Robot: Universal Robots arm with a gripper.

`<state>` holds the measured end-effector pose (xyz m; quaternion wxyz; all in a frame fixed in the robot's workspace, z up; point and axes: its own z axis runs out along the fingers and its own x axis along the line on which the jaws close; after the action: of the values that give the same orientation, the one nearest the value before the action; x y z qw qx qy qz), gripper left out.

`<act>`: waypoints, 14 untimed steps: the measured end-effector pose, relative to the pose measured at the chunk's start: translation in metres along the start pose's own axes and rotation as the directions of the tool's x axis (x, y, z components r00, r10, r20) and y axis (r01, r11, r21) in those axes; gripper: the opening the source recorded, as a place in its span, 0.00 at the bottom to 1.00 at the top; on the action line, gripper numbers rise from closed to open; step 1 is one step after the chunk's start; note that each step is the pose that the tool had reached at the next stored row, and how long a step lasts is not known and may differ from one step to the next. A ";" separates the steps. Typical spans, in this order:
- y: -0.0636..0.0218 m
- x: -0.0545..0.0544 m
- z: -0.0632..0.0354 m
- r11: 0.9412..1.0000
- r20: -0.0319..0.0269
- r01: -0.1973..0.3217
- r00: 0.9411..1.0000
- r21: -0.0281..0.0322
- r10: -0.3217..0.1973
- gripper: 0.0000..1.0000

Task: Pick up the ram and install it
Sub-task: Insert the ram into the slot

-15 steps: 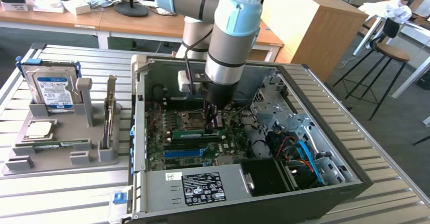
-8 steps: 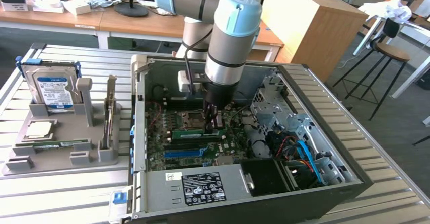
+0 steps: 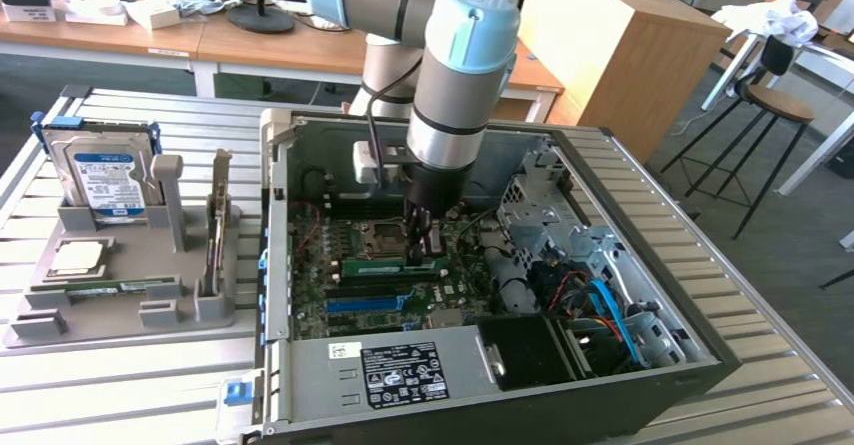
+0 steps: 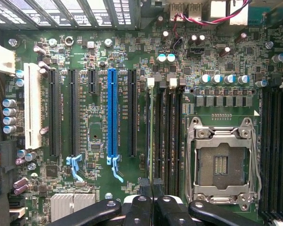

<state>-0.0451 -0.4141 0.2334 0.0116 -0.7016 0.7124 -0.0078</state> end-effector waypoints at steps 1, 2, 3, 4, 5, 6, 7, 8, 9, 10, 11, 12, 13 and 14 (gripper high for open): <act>0.0000 0.000 0.0002 1.000 0.000 0.000 1.000 0.000 0.000 0.11; 0.0000 0.000 0.0003 1.000 0.000 0.000 1.000 0.000 0.000 0.11; 0.0000 0.000 0.0003 1.000 0.000 0.000 1.000 0.000 0.000 0.11; 0.0000 0.000 0.0003 1.000 0.000 0.000 1.000 0.000 0.000 0.11; 0.0000 0.000 0.0003 1.000 0.000 0.000 1.000 0.000 0.000 0.11; 0.0000 0.000 0.0003 1.000 0.000 0.001 1.000 0.000 -0.001 0.11; 0.0000 0.000 0.0003 1.000 0.000 0.001 1.000 0.000 -0.001 0.11; 0.0000 0.000 0.0003 1.000 0.000 0.002 1.000 0.000 -0.002 0.11; 0.0000 0.000 0.0003 1.000 0.000 0.002 1.000 0.000 -0.002 0.11; 0.0000 0.000 0.0003 1.000 0.000 0.002 1.000 0.000 -0.002 0.11; 0.0000 0.000 0.0004 1.000 0.000 0.003 1.000 0.000 -0.003 0.11; 0.0000 0.000 0.0004 1.000 0.000 0.003 1.000 0.000 -0.003 0.11; 0.0000 0.000 0.0004 1.000 0.000 0.003 1.000 0.000 -0.003 0.11; 0.0000 0.000 0.0004 1.000 0.000 0.003 1.000 0.000 -0.003 0.11</act>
<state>-0.0451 -0.4136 0.2330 0.0116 -0.7028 0.7112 -0.0078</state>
